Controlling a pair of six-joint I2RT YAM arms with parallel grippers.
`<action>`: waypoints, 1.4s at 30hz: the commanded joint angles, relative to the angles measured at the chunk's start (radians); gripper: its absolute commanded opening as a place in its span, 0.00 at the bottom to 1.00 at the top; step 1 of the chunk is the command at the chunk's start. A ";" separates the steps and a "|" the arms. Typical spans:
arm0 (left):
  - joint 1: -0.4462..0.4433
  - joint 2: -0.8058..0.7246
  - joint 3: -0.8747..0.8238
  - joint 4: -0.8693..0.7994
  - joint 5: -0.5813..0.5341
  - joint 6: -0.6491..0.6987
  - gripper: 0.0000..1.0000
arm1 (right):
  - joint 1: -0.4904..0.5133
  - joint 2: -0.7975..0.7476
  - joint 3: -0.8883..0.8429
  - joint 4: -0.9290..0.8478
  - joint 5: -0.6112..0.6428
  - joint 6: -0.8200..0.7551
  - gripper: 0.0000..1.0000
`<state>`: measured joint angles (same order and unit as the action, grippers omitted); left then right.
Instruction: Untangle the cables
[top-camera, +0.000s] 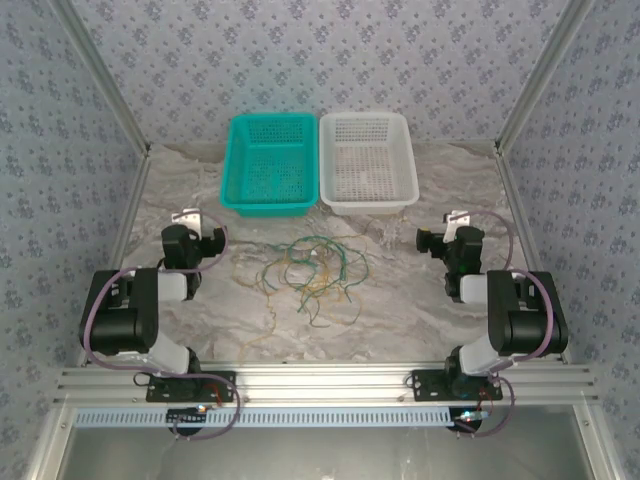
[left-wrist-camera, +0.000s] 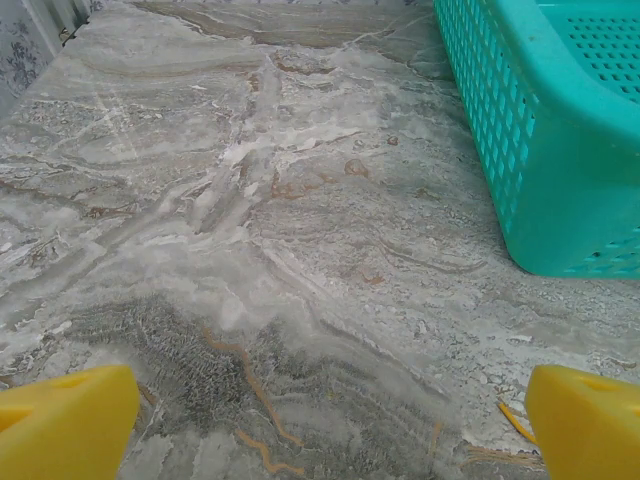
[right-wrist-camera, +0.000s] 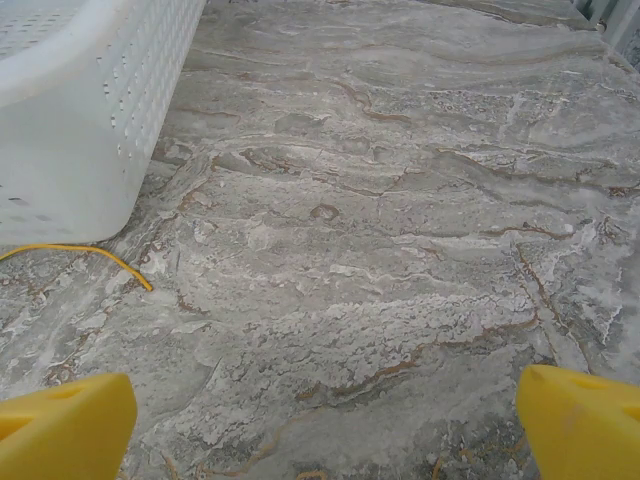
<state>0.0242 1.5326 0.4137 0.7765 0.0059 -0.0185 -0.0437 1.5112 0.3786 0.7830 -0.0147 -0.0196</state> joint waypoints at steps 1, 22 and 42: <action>-0.004 -0.006 0.018 -0.003 -0.007 0.002 0.99 | -0.001 0.010 0.022 0.001 0.010 -0.002 1.00; 0.006 -0.041 0.014 -0.013 0.036 0.012 0.99 | 0.014 -0.059 0.043 -0.089 0.081 0.006 1.00; -0.632 -0.030 0.622 -0.878 0.120 -0.238 0.61 | 0.594 -0.033 0.661 -1.112 0.054 0.333 0.68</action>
<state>-0.6106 1.4818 1.0504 -0.0414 0.0574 -0.2054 0.5377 1.4498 1.0622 -0.2195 0.0360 0.2646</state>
